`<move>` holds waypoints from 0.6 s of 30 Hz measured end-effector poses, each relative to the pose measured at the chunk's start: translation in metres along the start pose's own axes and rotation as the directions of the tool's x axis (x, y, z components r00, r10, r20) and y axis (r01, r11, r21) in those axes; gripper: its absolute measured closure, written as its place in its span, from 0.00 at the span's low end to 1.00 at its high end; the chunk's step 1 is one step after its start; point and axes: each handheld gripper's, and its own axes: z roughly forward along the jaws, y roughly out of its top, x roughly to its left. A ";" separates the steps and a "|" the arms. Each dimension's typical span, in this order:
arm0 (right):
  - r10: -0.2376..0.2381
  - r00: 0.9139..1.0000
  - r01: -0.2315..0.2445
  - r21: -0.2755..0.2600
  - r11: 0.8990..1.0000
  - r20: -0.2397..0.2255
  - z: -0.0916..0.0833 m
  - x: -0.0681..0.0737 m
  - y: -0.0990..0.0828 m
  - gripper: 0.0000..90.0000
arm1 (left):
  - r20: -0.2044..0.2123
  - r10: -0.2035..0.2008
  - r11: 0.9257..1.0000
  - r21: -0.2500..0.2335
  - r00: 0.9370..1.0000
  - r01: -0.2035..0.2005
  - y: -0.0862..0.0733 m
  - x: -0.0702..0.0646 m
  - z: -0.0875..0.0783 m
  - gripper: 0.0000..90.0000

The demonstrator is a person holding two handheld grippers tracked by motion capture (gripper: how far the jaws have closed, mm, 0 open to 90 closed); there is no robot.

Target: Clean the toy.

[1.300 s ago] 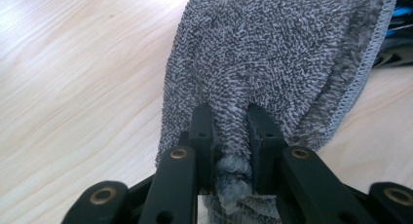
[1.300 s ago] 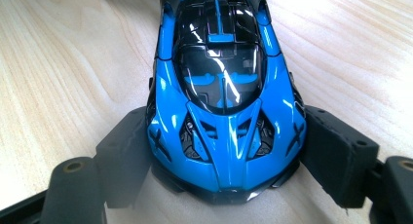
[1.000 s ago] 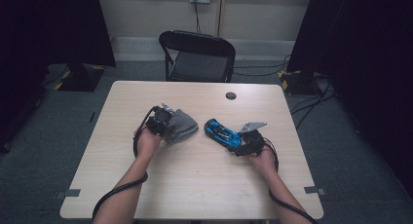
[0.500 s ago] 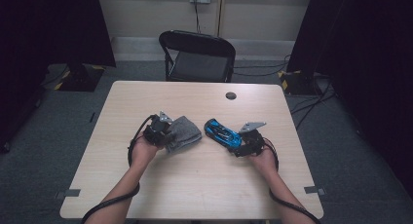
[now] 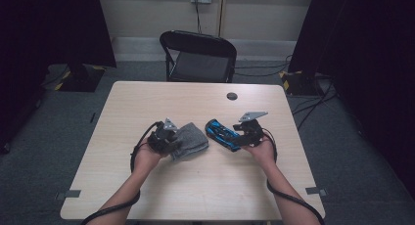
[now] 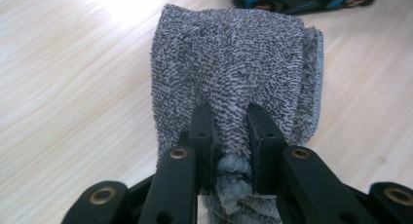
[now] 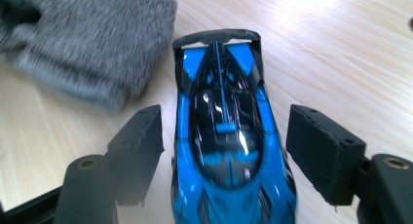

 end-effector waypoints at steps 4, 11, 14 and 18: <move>0.013 1.000 -0.013 0.001 1.000 0.002 0.015 0.000 0.004 0.36 | 0.042 0.032 0.999 -0.019 0.999 -0.031 0.003 -0.014 -0.001 0.84; -0.028 0.999 0.026 0.040 0.999 0.034 0.031 0.003 0.009 0.42 | 0.091 0.060 0.998 -0.033 0.994 -0.057 0.002 -0.029 0.000 0.84; -0.045 0.998 0.043 0.040 0.998 0.047 0.032 0.004 0.008 0.45 | 0.117 0.069 0.997 -0.037 0.991 -0.065 0.002 -0.035 0.000 0.84; -0.052 0.997 0.049 0.048 0.998 0.054 0.031 0.005 0.009 0.46 | 0.168 0.105 0.994 -0.043 0.980 -0.099 0.005 -0.052 0.003 0.84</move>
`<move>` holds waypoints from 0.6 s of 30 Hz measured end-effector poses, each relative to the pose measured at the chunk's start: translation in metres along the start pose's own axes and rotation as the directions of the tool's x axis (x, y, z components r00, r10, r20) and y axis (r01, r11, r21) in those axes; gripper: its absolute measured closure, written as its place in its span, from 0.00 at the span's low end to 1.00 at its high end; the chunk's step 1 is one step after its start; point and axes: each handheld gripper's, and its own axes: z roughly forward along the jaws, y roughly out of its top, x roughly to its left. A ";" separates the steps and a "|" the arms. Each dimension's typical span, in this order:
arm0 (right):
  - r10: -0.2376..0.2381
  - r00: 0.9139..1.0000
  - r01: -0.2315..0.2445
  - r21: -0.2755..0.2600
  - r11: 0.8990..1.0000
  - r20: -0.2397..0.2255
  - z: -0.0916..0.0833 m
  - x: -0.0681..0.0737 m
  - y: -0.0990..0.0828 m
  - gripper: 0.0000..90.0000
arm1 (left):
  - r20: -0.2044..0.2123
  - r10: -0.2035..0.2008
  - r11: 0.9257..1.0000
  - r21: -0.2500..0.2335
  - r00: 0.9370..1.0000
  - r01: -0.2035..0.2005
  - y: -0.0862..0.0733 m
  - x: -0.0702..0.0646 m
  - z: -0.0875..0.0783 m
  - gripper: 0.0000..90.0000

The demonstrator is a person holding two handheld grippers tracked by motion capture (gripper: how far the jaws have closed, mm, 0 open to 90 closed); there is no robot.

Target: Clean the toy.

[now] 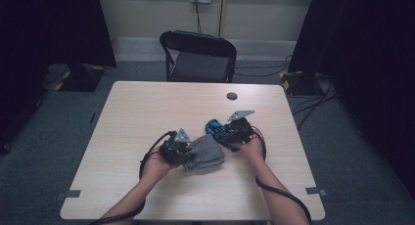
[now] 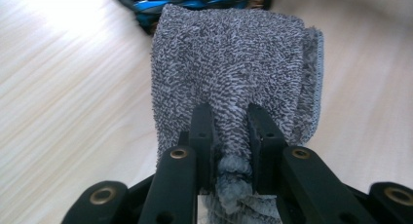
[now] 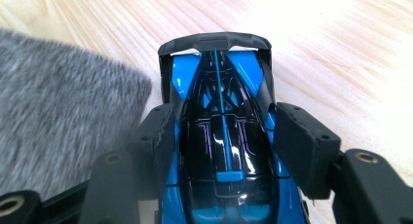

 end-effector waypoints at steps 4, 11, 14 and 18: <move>0.000 1.000 0.000 -0.008 1.000 -0.001 0.000 0.000 -0.001 0.46 | 0.033 0.037 0.999 -0.003 0.999 -0.037 0.006 -0.013 0.006 0.84; 0.011 1.000 -0.011 -0.013 1.000 0.000 0.000 0.000 -0.002 0.46 | 0.128 0.103 0.994 0.016 0.986 -0.105 0.019 -0.037 0.033 0.84; 0.011 1.000 -0.011 -0.018 1.000 0.000 0.000 0.000 -0.003 0.46 | 0.150 0.082 0.996 0.022 0.985 -0.086 0.022 -0.037 0.043 0.84; 0.022 1.000 -0.022 -0.024 0.999 0.001 0.000 0.000 -0.003 0.46 | 0.146 0.078 0.996 0.028 0.986 -0.083 0.025 -0.038 0.050 0.84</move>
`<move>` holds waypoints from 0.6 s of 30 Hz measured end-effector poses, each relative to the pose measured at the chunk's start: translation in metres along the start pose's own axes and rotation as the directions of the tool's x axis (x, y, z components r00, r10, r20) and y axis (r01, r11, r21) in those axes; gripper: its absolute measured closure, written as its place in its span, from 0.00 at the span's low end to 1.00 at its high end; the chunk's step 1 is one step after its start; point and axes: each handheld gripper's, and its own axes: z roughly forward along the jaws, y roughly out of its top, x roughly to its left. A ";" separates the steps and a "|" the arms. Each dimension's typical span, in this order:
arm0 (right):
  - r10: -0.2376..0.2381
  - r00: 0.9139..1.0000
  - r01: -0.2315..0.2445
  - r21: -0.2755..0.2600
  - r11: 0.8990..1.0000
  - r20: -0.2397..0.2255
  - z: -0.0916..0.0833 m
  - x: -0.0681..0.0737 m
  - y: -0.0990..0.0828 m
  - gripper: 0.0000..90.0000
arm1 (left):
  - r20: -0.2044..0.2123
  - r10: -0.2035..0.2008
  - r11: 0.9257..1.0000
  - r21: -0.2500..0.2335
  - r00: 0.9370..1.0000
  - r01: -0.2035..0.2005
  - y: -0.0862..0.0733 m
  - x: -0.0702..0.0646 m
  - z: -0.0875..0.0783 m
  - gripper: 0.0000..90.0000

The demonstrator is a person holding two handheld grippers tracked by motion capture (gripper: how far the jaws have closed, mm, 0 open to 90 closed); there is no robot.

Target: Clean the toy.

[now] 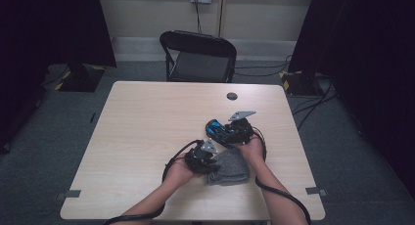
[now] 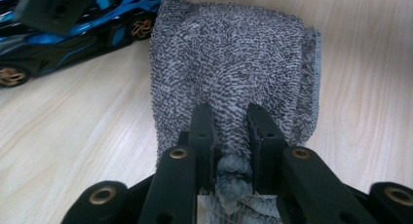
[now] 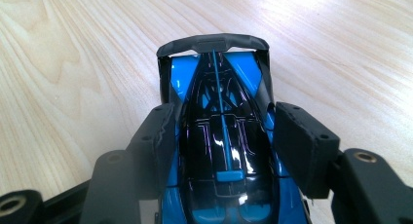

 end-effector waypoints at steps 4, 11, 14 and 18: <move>0.001 1.000 -0.001 -0.011 1.000 0.001 -0.001 0.000 -0.002 0.46 | -0.031 -0.036 0.999 0.017 0.999 0.037 -0.002 0.013 0.000 0.83; -0.008 1.000 0.008 -0.007 1.000 0.002 -0.002 0.000 -0.003 0.46 | -0.113 -0.076 0.997 0.026 0.991 0.079 -0.006 0.033 -0.006 0.83; -0.008 1.000 0.008 -0.010 1.000 0.003 -0.002 0.001 -0.003 0.46 | -0.150 -0.082 0.996 0.031 0.985 0.088 -0.007 0.040 -0.010 0.83; -0.007 1.000 0.007 -0.011 1.000 0.003 -0.002 0.001 -0.003 0.46 | -0.190 -0.104 0.994 0.021 0.976 0.109 -0.009 0.049 -0.014 0.83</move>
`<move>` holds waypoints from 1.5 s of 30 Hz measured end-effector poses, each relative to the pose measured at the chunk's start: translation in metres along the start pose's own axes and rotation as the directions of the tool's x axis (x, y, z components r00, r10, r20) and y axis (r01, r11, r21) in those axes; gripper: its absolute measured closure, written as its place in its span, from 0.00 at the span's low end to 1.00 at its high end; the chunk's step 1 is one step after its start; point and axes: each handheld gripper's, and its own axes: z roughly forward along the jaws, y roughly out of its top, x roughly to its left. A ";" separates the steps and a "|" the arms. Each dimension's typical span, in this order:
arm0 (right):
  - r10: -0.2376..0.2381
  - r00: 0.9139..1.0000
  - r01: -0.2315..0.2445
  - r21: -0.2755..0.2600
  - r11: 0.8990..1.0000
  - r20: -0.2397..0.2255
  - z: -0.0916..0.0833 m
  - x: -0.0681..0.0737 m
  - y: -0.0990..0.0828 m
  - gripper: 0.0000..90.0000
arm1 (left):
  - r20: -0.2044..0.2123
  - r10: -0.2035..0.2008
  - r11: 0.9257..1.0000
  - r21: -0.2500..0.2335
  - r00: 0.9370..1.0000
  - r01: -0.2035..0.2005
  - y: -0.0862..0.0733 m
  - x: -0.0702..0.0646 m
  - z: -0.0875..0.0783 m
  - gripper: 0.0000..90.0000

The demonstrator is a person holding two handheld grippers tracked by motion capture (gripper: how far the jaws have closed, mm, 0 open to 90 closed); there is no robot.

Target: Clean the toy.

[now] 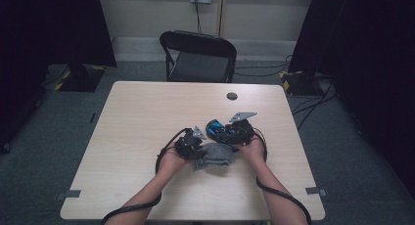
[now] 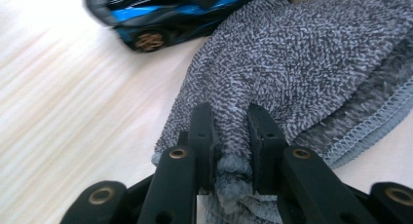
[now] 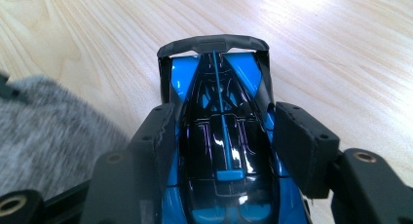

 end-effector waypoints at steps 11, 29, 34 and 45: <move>0.002 1.000 -0.002 -0.002 1.000 -0.001 0.000 0.000 -0.001 0.46 | -0.050 -0.023 1.000 -0.005 0.998 0.023 -0.005 0.021 -0.005 0.83; 0.000 1.000 0.000 -0.004 1.000 0.002 -0.001 0.000 -0.001 0.46 | -0.144 -0.055 0.998 0.003 0.988 0.056 -0.014 0.047 -0.016 0.84; 0.000 1.000 0.000 -0.007 1.000 0.002 -0.001 0.000 -0.001 0.46 | -0.171 -0.073 0.997 0.000 0.982 0.074 -0.016 0.055 -0.019 0.84; 0.001 1.000 -0.001 -0.008 1.000 0.002 -0.001 0.000 -0.002 0.46 | -0.219 -0.114 0.993 -0.036 0.969 0.108 -0.027 0.067 -0.038 0.84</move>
